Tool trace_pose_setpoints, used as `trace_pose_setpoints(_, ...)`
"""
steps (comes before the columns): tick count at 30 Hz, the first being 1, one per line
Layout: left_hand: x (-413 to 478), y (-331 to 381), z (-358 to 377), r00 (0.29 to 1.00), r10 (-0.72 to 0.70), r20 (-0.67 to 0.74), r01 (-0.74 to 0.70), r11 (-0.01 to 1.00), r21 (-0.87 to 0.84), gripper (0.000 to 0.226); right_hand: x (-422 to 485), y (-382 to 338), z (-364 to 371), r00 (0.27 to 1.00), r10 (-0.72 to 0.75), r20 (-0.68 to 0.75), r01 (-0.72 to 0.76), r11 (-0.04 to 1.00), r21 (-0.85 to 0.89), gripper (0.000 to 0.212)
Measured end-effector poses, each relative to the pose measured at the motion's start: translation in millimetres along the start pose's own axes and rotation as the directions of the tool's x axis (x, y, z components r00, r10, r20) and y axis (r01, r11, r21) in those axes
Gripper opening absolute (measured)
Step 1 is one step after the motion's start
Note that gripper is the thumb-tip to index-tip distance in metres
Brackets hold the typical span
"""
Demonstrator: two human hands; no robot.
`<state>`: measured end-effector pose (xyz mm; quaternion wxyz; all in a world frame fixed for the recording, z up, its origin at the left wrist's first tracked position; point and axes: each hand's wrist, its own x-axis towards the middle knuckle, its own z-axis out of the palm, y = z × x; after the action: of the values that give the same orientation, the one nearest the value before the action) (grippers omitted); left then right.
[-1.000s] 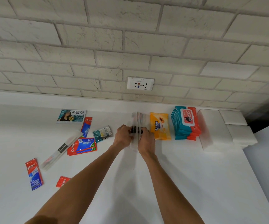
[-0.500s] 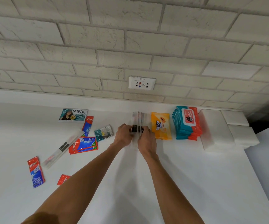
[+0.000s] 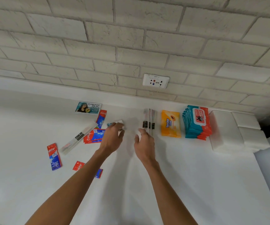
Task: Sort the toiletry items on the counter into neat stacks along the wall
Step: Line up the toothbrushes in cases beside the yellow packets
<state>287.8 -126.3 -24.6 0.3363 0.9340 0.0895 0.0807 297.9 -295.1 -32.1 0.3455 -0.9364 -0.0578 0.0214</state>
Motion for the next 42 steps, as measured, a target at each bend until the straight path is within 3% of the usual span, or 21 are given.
trace_pose_setpoints(3, -18, -35, -33, 0.997, -0.071, -0.037, 0.073, 0.997, 0.038, 0.018, -19, -25, 19, 0.997, -0.031, 0.068, 0.029, 0.999, 0.036, 0.037)
trace_pose_setpoints(7, -35, -83, -73, 0.98, -0.185, -0.078, 0.189, 0.981, 0.047, 0.025, -40, -59, 45, 0.989, -0.059, 0.136, 0.051, 0.997, 0.061, 0.037)
trace_pose_setpoints(14, -58, -146, -124, 0.959, -0.282, 0.011, 0.277, 0.948, 0.159, 0.031, -69, -119, 97, 0.984, -0.053, 0.172, 0.041, 0.996, 0.077, 0.033)
trace_pose_setpoints(20, -69, -169, -140, 0.945, -0.299, 0.134, 0.256, 0.929, 0.267, 0.037, -83, -152, 136, 0.979, 0.035, 0.199, -0.044, 0.998, 0.044, 0.038)
trace_pose_setpoints(30, -69, -185, -156, 0.922, -0.306, 0.236, 0.25, 0.938, 0.239, 0.029, -100, -188, 179, 0.966, 0.127, 0.224, -0.139, 0.99, 0.039, 0.033)
trace_pose_setpoints(33, -66, -185, -159, 0.915, -0.298, 0.271, 0.251, 0.948, 0.194, 0.013, -103, -194, 181, 0.959, 0.149, 0.242, -0.171, 0.983, 0.073, 0.031)
trace_pose_setpoints(37, -68, -193, -163, 0.892, -0.327, 0.313, 0.35, 0.936, -0.02, 0.01, -103, -195, 176, 0.955, 0.185, 0.232, -0.219, 0.967, 0.129, 0.025)
trace_pose_setpoints(42, -80, -181, -176, 0.837, -0.37, 0.404, 0.518, 0.775, -0.363, 0.019, -100, -196, 160, 0.961, 0.22, 0.167, -0.26, 0.925, 0.276, 0.009)
